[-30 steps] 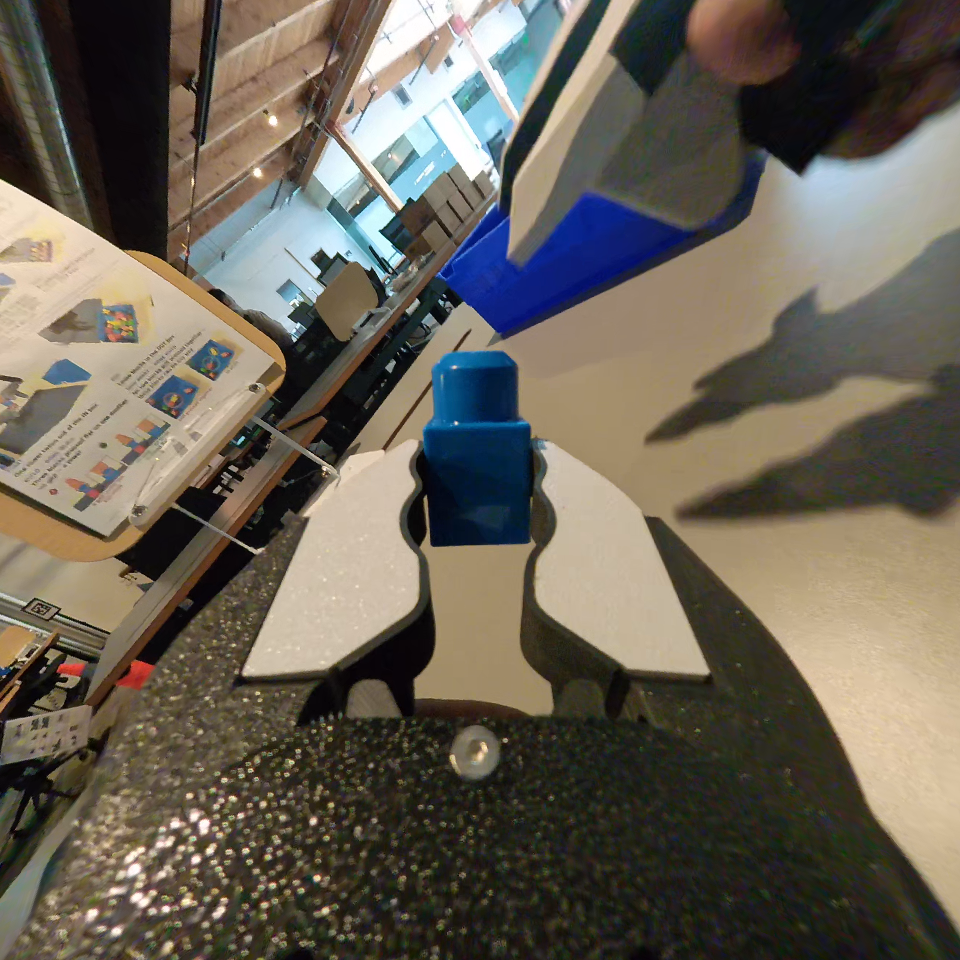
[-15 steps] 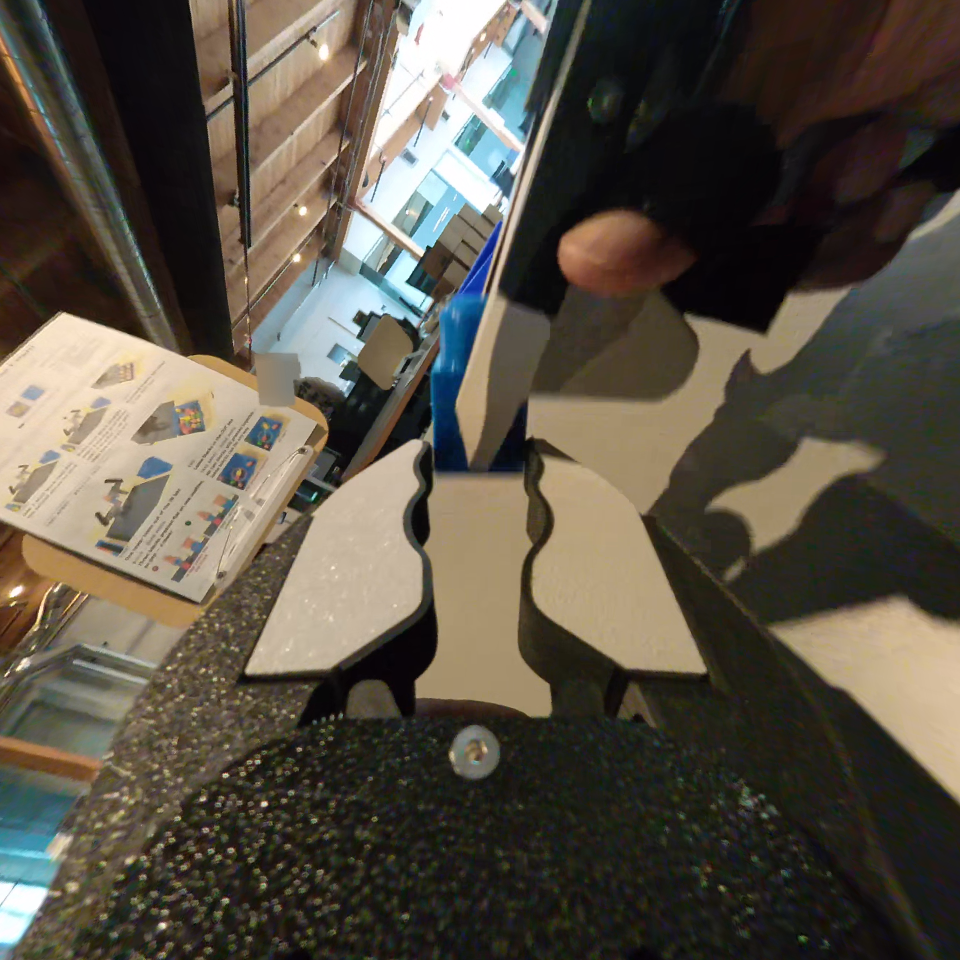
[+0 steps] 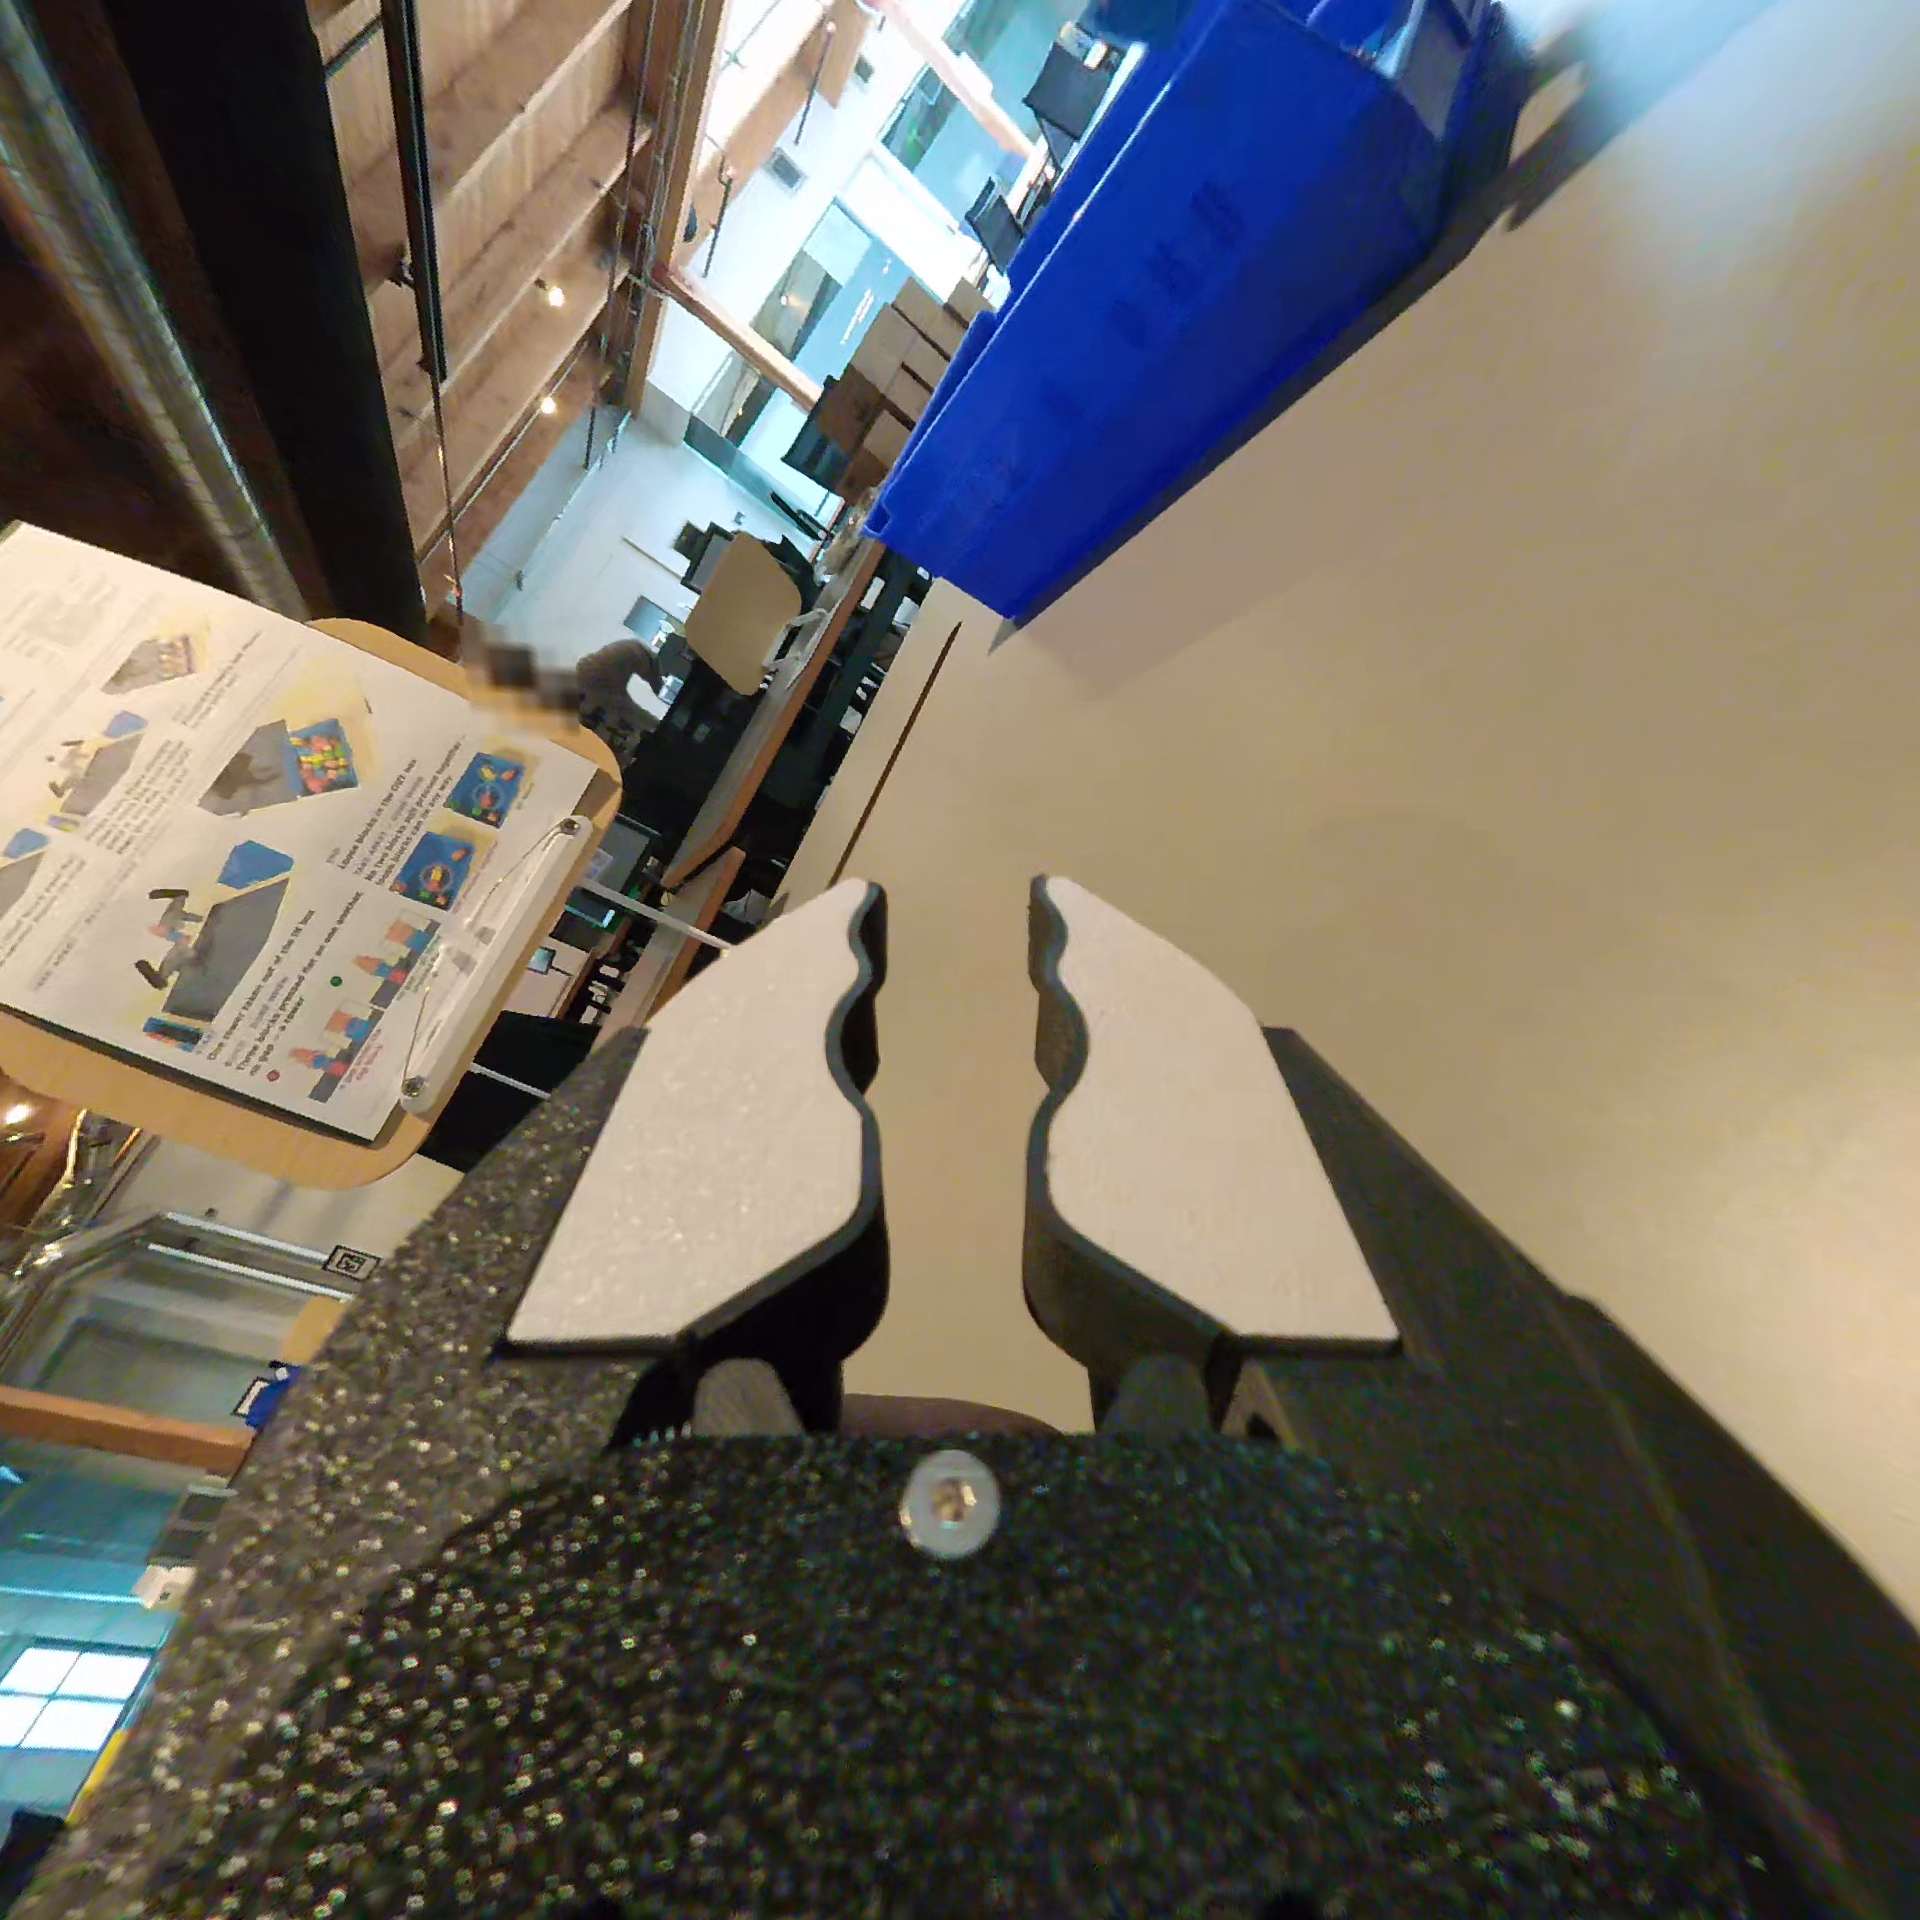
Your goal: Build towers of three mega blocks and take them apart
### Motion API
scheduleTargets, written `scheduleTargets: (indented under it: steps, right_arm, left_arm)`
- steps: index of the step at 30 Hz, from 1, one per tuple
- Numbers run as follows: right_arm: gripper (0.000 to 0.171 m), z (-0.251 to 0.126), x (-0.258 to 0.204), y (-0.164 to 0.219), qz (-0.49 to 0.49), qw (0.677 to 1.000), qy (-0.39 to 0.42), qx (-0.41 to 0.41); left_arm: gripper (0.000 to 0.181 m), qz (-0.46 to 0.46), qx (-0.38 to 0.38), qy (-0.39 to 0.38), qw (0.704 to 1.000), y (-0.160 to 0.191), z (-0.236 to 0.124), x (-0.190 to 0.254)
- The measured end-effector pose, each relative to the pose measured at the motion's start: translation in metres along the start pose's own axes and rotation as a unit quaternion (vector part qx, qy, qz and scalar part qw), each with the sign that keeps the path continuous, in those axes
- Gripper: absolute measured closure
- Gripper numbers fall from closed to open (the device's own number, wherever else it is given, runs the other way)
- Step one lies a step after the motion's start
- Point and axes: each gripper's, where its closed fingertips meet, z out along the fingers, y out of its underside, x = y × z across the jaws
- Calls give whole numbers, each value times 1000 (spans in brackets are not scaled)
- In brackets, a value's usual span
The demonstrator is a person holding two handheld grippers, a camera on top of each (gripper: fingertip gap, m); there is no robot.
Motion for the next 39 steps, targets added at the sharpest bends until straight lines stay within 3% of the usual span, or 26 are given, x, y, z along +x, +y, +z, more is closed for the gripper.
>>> scheduleTargets:
  steps: [5, 10, 13, 16, 20, 25, 30, 36, 39]
  right_arm:
    - [120, 3, 6, 8, 54, 998, -34, -8]
    - [124, -22, -15, -30, 72, 992, -84, 69]
    - [130, -46, -78, -53, 29, 977, -183, 105]
    - [131, -65, -162, -46, -31, 947, -306, 90]
    - [131, -75, -257, -1, -89, 904, -417, 40]
    - [131, -68, -310, 59, -91, 882, -460, -40]
    - [130, -63, -314, 85, -130, 880, -448, -86]
    - [131, -60, -312, 85, -105, 881, -451, -100]
    - [131, -60, -312, 86, -101, 879, -454, -105]
  left_arm:
    - [156, -11, -7, -5, 1000, 5, -1, -4]
    - [156, -26, -26, -14, 999, 13, 0, -10]
    - [155, -43, -43, -26, 998, 19, 0, -16]
    - [154, -86, -56, -45, 994, 28, -3, -27]
    - [150, -173, -60, -85, 980, 42, -12, -52]
    - [143, -260, -68, -156, 950, 70, -34, -91]
    - [138, -357, -69, -265, 893, 112, -93, -149]
    - [134, -358, -146, -411, 826, 177, -229, -260]
    - [131, -380, -222, -442, 782, 224, -293, -305]
